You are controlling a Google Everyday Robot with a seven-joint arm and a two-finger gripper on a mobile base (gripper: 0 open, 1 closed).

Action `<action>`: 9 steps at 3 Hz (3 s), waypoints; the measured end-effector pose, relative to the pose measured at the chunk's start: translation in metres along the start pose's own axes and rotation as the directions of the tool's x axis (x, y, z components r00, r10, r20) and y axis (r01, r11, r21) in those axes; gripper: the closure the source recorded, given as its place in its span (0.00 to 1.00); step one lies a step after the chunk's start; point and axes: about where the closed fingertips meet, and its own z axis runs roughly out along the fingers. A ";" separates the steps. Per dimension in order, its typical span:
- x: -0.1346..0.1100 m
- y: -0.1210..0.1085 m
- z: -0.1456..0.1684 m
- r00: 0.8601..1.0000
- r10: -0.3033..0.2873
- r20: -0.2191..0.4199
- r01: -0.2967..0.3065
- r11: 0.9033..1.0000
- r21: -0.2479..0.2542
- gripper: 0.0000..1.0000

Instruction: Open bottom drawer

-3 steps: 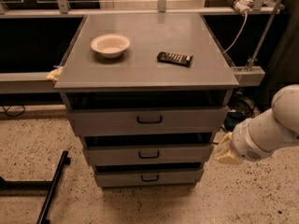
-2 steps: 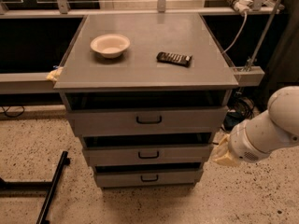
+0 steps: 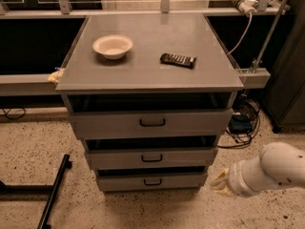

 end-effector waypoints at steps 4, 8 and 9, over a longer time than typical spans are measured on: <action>0.006 -0.006 0.163 0.955 -0.116 0.274 0.140 0.988 -0.071 1.00; 0.091 -0.060 0.346 0.905 -0.284 0.318 0.313 0.949 -0.043 1.00; 0.097 -0.059 0.353 0.913 -0.294 0.284 0.316 0.948 -0.032 0.82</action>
Offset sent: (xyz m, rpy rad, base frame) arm 0.0461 0.0798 -0.2355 0.4365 0.0355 0.2192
